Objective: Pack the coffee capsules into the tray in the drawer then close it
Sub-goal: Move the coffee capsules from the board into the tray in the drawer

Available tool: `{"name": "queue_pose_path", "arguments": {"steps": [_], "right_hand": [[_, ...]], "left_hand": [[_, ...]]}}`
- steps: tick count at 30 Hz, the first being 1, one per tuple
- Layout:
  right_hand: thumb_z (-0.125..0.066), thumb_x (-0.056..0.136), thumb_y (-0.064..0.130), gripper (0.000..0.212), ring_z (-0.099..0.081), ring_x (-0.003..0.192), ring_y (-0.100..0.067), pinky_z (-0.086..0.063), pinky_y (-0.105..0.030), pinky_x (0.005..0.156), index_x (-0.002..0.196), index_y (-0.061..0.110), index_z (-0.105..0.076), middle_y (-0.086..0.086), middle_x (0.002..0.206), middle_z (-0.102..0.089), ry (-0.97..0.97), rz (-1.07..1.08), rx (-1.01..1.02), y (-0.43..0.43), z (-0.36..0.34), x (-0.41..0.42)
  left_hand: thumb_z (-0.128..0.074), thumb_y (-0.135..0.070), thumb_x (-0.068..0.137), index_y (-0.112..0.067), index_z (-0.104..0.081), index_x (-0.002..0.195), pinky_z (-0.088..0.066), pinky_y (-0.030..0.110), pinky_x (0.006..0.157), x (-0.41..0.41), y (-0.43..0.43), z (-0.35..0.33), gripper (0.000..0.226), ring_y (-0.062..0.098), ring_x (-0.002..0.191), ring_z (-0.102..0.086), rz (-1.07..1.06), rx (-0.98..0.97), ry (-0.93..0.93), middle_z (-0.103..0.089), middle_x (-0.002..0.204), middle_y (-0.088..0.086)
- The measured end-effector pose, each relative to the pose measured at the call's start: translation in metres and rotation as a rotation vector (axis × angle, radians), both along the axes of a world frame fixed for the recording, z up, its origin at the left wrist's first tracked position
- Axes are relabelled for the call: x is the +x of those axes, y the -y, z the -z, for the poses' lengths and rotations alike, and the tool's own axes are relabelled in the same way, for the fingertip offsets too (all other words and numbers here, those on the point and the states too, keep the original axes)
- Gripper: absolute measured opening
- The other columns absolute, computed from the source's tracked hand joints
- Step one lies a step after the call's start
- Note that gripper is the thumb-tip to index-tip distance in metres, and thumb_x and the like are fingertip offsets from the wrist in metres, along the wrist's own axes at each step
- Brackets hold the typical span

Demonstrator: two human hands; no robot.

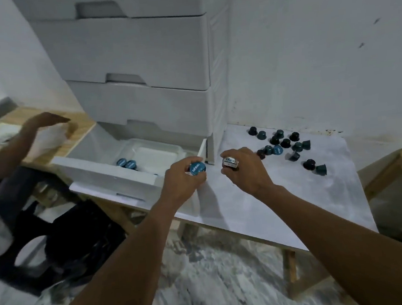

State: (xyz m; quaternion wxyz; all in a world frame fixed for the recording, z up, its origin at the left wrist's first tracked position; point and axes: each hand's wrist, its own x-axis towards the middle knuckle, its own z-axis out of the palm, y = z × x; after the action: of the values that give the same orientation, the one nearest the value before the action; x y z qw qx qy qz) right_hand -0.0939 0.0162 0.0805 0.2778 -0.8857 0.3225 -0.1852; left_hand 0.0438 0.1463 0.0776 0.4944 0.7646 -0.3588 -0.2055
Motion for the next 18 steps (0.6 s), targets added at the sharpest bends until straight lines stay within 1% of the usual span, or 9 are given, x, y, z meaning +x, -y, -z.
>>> {"name": "queue_pose_path", "arguments": {"steps": [3, 4, 6, 9, 11, 14, 15, 16, 18], "right_hand": [[-0.07, 0.08, 0.029, 0.038, -0.054, 0.105, -0.019, -0.032, -0.017, 0.084, 0.117, 0.024, -0.062, -0.005, 0.11, -0.065, 0.023, -0.022, -0.033, -0.022, -0.007, 0.04], [-0.07, 0.081, 0.029, 0.037, -0.054, 0.106, -0.019, -0.032, -0.017, 0.084, 0.117, 0.023, -0.063, -0.005, 0.11, -0.065, 0.039, -0.028, -0.039, -0.03, -0.009, 0.053], [-0.07, 0.082, 0.028, 0.037, -0.056, 0.107, -0.02, -0.034, -0.018, 0.088, 0.118, 0.021, -0.063, -0.005, 0.112, -0.065, 0.088, -0.032, -0.044, -0.046, -0.013, 0.08], [-0.072, 0.081, 0.026, 0.041, -0.056, 0.109, -0.021, -0.04, -0.028, 0.094, 0.119, 0.017, -0.061, -0.005, 0.117, -0.065, 0.151, -0.003, -0.003, -0.075, -0.023, 0.115], [-0.073, 0.081, 0.022, 0.036, -0.058, 0.105, -0.025, -0.044, -0.035, 0.094, 0.114, 0.011, -0.065, -0.009, 0.112, -0.066, 0.16, 0.007, 0.031, -0.094, -0.028, 0.135], [-0.074, 0.078, 0.015, 0.027, -0.061, 0.085, -0.034, -0.05, -0.052, 0.081, 0.096, -0.003, -0.066, -0.019, 0.095, -0.066, 0.204, 0.02, 0.039, -0.116, -0.031, 0.162], [-0.074, 0.077, 0.015, 0.027, -0.061, 0.084, -0.034, -0.05, -0.054, 0.08, 0.095, -0.003, -0.066, -0.019, 0.094, -0.066, 0.203, 0.041, 0.039, -0.12, -0.03, 0.17], [-0.074, 0.078, 0.016, 0.027, -0.061, 0.088, -0.033, -0.05, -0.052, 0.082, 0.097, -0.001, -0.067, -0.018, 0.096, -0.067, 0.201, 0.064, 0.04, -0.123, -0.029, 0.178], [-0.075, 0.078, 0.02, 0.032, -0.061, 0.099, -0.028, -0.047, -0.043, 0.091, 0.107, 0.007, -0.068, -0.012, 0.107, -0.068, 0.185, 0.094, 0.051, -0.125, -0.026, 0.191]], "left_hand": [[-0.079, -0.025, 0.073, -0.025, -0.067, 0.111, -0.054, 0.031, 0.088, 0.034, -0.024, -0.003, 0.041, 0.008, 0.094, -0.063, -0.033, 0.016, 0.011, -0.069, 0.103, -0.009], [-0.079, -0.024, 0.073, -0.024, -0.066, 0.112, -0.055, 0.03, 0.086, 0.047, -0.031, -0.004, 0.041, 0.008, 0.093, -0.063, -0.031, 0.013, 0.009, -0.069, 0.104, -0.007], [-0.079, -0.02, 0.074, -0.023, -0.064, 0.112, -0.058, 0.028, 0.078, 0.074, -0.045, -0.006, 0.041, 0.01, 0.089, -0.065, -0.026, -0.015, -0.021, -0.069, 0.106, -0.001], [-0.08, -0.017, 0.072, -0.021, -0.059, 0.112, -0.059, 0.025, 0.071, 0.114, -0.066, -0.013, 0.045, 0.014, 0.095, -0.064, -0.021, -0.015, -0.041, -0.067, 0.106, 0.002], [-0.081, -0.017, 0.072, -0.018, -0.061, 0.108, -0.057, 0.019, 0.066, 0.14, -0.077, -0.017, 0.041, 0.013, 0.096, -0.064, -0.008, -0.008, -0.017, -0.068, 0.104, 0.001], [-0.083, -0.016, 0.07, -0.016, -0.064, 0.105, -0.054, 0.014, 0.062, 0.174, -0.091, -0.02, 0.04, 0.014, 0.093, -0.067, 0.038, -0.002, -0.016, -0.07, 0.101, 0.002], [-0.082, -0.015, 0.07, -0.015, -0.064, 0.107, -0.054, 0.013, 0.061, 0.183, -0.093, -0.02, 0.041, 0.014, 0.092, -0.067, 0.056, -0.003, -0.022, -0.07, 0.101, 0.003], [-0.082, -0.014, 0.071, -0.015, -0.064, 0.109, -0.053, 0.012, 0.061, 0.192, -0.095, -0.021, 0.042, 0.013, 0.091, -0.066, 0.072, -0.006, -0.028, -0.07, 0.101, 0.003], [-0.081, -0.014, 0.072, -0.015, -0.063, 0.111, -0.052, 0.011, 0.06, 0.207, -0.095, -0.02, 0.044, 0.012, 0.089, -0.066, 0.102, -0.004, -0.033, -0.069, 0.101, 0.002]]}}
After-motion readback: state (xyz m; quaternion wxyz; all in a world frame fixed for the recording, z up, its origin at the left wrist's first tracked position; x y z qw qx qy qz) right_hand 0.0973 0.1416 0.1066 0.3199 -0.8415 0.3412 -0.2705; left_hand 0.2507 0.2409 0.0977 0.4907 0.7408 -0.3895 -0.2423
